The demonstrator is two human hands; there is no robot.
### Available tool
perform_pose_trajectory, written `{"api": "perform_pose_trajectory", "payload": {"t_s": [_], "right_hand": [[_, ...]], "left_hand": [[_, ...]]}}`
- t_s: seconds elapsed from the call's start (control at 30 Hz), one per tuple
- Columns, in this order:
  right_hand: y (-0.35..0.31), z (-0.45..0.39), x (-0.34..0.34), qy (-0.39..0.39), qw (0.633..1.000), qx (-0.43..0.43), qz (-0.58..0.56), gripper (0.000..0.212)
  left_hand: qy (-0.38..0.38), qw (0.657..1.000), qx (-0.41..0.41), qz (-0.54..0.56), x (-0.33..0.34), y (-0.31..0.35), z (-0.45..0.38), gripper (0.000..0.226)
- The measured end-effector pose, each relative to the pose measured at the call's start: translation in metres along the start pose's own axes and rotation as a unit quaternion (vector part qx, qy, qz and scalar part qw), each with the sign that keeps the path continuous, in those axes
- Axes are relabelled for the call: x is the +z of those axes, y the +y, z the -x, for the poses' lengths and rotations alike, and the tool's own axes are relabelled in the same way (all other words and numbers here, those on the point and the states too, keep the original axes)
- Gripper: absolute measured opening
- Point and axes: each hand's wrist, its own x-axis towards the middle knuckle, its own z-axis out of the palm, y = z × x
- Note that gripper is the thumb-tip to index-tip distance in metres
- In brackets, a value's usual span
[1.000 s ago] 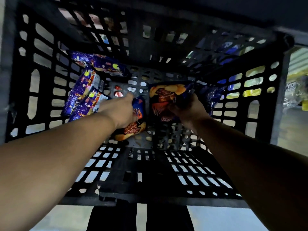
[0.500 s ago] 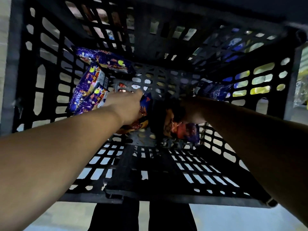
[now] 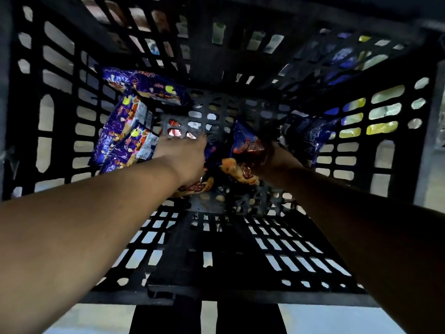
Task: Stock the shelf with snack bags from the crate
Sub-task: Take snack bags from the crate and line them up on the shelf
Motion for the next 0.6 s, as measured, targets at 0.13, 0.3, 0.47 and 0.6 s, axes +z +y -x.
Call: {"api": "perform_pose_trajectory", "payload": {"t_s": [0.13,0.3,0.47,0.6], "right_hand": [[0.01,-0.004,-0.003,0.028,0.999,-0.016,-0.014,0.085],[-0.007,-0.016,0.005,-0.036,0.993,-0.029,0.105,0.088],[-0.007,-0.012,-0.002,-0.029,0.986,-0.036,0.159,0.081],[0.0,-0.003,-0.024,-0.028,0.978,-0.041,0.202,0.086]], "left_hand": [[-0.011,1.0,-0.001,0.005,-0.001,0.001,-0.002,0.053],[-0.026,1.0,0.009,-0.003,0.004,0.002,-0.001,0.055],[-0.019,1.0,0.0,0.019,0.002,-0.005,0.006,0.051],[-0.012,0.999,0.02,0.023,-0.001,0.0,0.009,0.052]]}}
